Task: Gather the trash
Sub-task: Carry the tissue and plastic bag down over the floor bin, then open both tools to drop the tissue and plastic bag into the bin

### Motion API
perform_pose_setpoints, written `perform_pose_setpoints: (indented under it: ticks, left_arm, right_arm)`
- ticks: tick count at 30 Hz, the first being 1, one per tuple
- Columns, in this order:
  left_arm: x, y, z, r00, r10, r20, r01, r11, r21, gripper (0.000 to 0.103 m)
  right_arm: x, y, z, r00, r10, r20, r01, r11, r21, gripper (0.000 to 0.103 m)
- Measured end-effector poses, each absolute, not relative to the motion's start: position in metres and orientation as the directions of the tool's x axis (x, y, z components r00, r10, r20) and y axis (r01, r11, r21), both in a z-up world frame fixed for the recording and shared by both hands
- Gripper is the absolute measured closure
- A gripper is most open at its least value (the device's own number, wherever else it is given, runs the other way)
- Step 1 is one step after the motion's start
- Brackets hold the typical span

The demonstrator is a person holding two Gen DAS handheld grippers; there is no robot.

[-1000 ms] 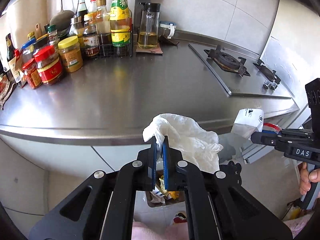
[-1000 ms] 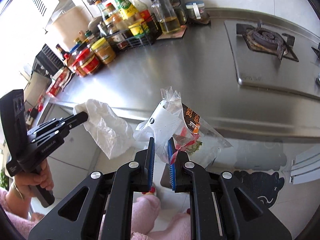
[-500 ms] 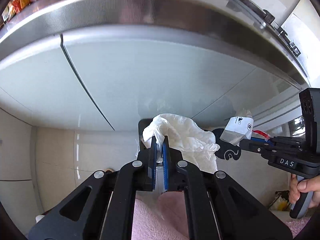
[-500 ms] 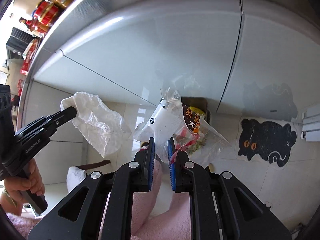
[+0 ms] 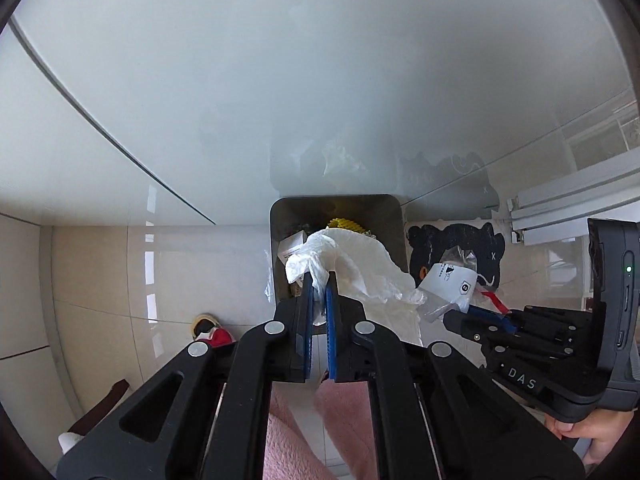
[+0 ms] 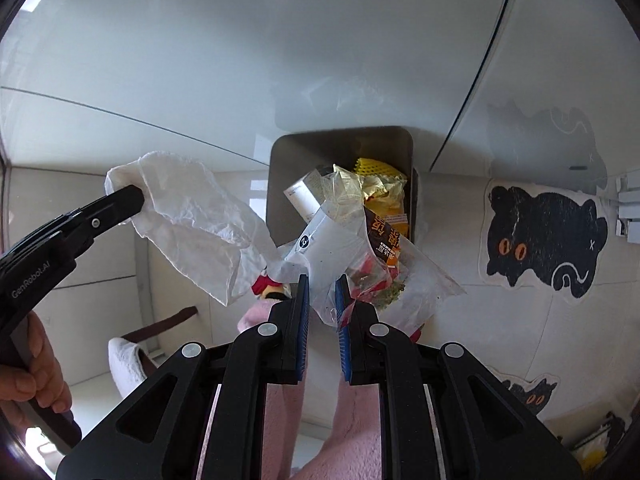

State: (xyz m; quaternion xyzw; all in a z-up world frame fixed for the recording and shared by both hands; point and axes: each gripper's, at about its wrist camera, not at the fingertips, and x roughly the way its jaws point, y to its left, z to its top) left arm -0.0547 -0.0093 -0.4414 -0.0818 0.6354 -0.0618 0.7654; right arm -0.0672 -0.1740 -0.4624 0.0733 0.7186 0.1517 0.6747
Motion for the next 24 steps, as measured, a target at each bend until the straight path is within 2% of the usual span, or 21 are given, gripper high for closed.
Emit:
perform_pose_setpoints:
  ticks: [10, 18, 19, 20, 21, 22, 24]
  left_arm:
    - [-0.029, -0.029, -0.491, 0.119, -0.225, -0.967, 0.005, 0.974, -0.226, 0.099]
    - [-0.019, -0.027, -0.509, 0.052, -0.248, -0.967, -0.009, 0.969, -0.248, 0.096]
    - [-0.017, -0.026, -0.510, 0.047, -0.251, -0.967, -0.010, 0.968, -0.251, 0.096]
    - [-0.016, -0.025, -0.510, 0.047, -0.254, -0.966, -0.010, 0.967, -0.255, 0.096]
    - [-0.014, -0.025, -0.509, 0.046, -0.254, -0.966, -0.008, 0.967, -0.254, 0.092]
    - [-0.014, -0.025, -0.507, 0.046, -0.254, -0.966, -0.009, 0.967, -0.255, 0.090]
    - [-0.012, -0.024, -0.505, 0.051, -0.257, -0.965, -0.015, 0.966, -0.258, 0.078]
  right_arm:
    - [-0.055, -0.167, -0.523, -0.148, 0.333, -0.931, -0.015, 0.941, 0.339, 0.086]
    - [-0.052, -0.153, -0.520, -0.122, 0.267, -0.956, -0.123, 0.952, 0.282, 0.084]
    - [-0.051, -0.153, -0.519, -0.118, 0.263, -0.958, -0.128, 0.952, 0.277, 0.076]
    - [-0.050, -0.154, -0.520, -0.116, 0.262, -0.958, -0.129, 0.952, 0.277, 0.059]
    - [-0.049, -0.154, -0.519, -0.114, 0.264, -0.958, -0.130, 0.952, 0.277, 0.051]
    - [-0.049, -0.155, -0.519, -0.110, 0.269, -0.957, -0.130, 0.951, 0.282, 0.045]
    - [-0.047, -0.157, -0.519, -0.108, 0.269, -0.957, -0.136, 0.950, 0.283, 0.045]
